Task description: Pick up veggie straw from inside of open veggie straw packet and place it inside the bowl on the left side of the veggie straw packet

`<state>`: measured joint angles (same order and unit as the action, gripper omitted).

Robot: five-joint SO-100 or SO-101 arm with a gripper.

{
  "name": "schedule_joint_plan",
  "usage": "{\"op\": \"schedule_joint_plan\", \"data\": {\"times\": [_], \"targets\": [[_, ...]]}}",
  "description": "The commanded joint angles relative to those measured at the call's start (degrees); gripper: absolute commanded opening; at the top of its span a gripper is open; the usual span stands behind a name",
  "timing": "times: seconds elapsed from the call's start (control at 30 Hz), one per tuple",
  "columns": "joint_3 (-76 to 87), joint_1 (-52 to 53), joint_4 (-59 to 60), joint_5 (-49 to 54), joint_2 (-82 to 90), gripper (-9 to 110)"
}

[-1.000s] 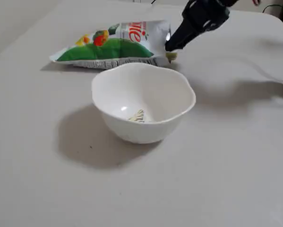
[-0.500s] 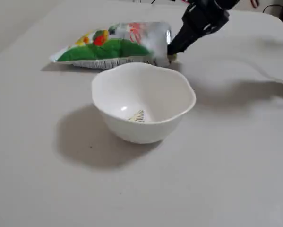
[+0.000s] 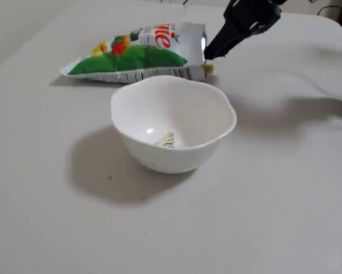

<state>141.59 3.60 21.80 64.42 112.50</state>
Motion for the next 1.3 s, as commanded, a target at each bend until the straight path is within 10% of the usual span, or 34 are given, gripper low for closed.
{"op": "schedule_joint_plan", "data": {"times": [0.0, 1.27], "targets": [[-5.4, 1.4, -3.0, 1.0, -2.4, 12], [-9.3, -0.4, -6.1, -0.1, -11.3, 12]]}}
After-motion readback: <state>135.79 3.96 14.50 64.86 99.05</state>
